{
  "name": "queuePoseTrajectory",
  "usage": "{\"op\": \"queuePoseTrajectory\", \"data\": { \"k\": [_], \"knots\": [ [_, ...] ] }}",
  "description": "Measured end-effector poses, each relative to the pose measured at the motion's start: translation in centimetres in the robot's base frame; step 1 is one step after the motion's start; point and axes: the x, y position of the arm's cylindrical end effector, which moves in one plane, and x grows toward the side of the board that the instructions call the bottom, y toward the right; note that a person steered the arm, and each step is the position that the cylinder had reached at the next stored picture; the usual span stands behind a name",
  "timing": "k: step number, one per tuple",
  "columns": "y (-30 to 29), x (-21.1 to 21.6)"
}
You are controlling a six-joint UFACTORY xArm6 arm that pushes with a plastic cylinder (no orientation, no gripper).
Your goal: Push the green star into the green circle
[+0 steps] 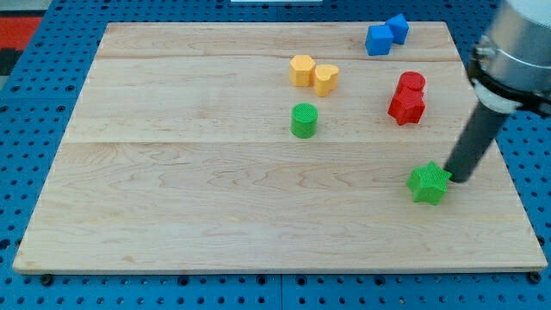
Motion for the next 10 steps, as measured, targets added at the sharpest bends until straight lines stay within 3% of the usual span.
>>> {"op": "queuePoseTrajectory", "data": {
  "k": [1,3,4,6,10],
  "knots": [
    [-0.2,3.8],
    [-11.7,0.8],
    [-13.7,0.2],
    [-9.9,4.7],
    [-8.8,2.1]
  ]
}}
